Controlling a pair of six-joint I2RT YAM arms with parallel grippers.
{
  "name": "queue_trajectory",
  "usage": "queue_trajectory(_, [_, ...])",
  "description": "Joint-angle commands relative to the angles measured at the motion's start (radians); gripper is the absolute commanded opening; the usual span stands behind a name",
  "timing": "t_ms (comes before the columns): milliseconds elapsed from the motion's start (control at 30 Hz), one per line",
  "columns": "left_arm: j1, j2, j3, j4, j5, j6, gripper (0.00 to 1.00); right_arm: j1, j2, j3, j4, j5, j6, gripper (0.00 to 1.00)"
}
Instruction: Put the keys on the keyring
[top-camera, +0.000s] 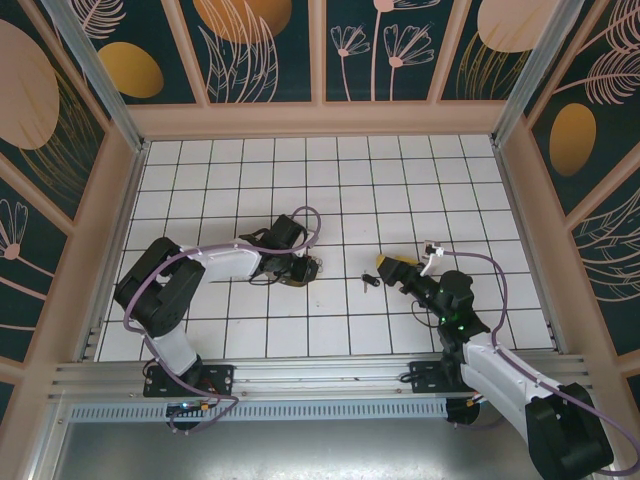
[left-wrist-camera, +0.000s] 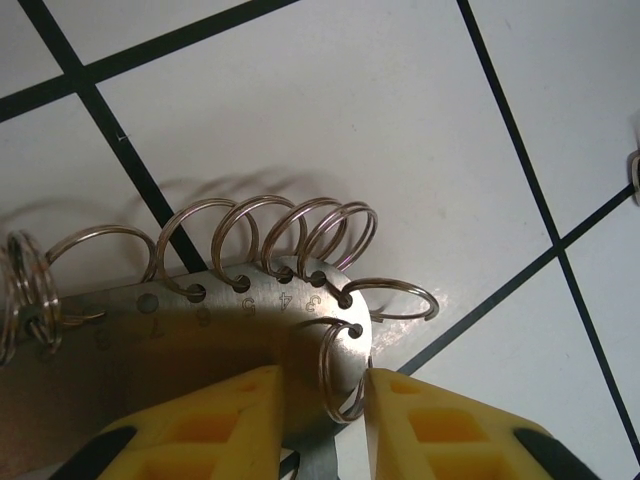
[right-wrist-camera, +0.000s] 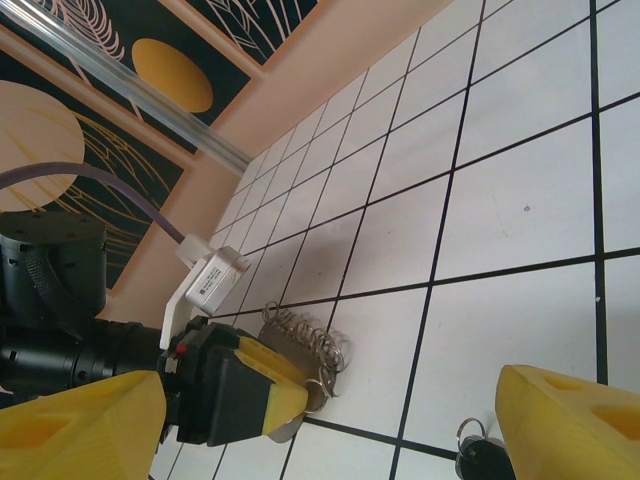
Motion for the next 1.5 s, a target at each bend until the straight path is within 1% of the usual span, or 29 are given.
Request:
queue_trajectory(0, [0.006, 0.014, 0.03, -0.009, 0.013, 0.017, 0.27, -0.01, -0.011, -0.167, 0.022, 0.002, 0.0, 0.86])
queue_trajectory(300, [0.006, 0.009, 0.018, 0.008, 0.05, 0.001, 0.15, -0.012, -0.01, -0.165, 0.02, 0.002, 0.001, 0.86])
queue_trajectory(500, [0.006, 0.014, 0.017, -0.002, 0.03, 0.013, 0.16, -0.014, -0.007, -0.165, 0.02, 0.002, 0.001, 0.86])
queue_trajectory(700, [0.005, 0.037, 0.036, 0.005, 0.029, 0.019, 0.2, -0.015, -0.007, -0.164, 0.018, 0.001, 0.001, 0.86])
queue_trajectory(900, [0.006, 0.036, 0.032, 0.01, 0.021, 0.025, 0.19, -0.017, -0.007, -0.165, 0.018, 0.004, 0.001, 0.86])
queue_trajectory(933, [0.005, 0.034, 0.031, 0.011, 0.024, 0.026, 0.16, -0.016, -0.007, -0.164, 0.018, 0.004, 0.001, 0.86])
queue_trajectory(1000, [0.005, 0.023, 0.027, 0.005, 0.026, 0.03, 0.06, -0.016, -0.008, -0.165, 0.014, 0.005, 0.003, 0.86])
queue_trajectory(1033, [0.004, 0.012, 0.024, -0.002, 0.024, 0.031, 0.02, -0.017, -0.008, -0.165, 0.013, 0.007, 0.003, 0.86])
queue_trajectory(1067, [0.005, -0.005, 0.021, -0.014, 0.019, 0.039, 0.0, -0.016, -0.01, -0.164, 0.011, 0.008, 0.003, 0.86])
queue_trajectory(1233, [0.004, -0.17, 0.011, -0.104, -0.016, 0.121, 0.0, -0.016, -0.012, -0.155, 0.002, -0.003, -0.009, 0.86])
queue_trajectory(1400, [-0.003, -0.357, 0.013, -0.178, -0.01, 0.241, 0.0, -0.016, -0.022, -0.107, -0.033, -0.059, -0.055, 0.85])
queue_trajectory(1467, [-0.025, -0.421, 0.022, -0.206, -0.008, 0.305, 0.0, -0.013, -0.046, -0.09, -0.021, -0.096, -0.063, 0.84])
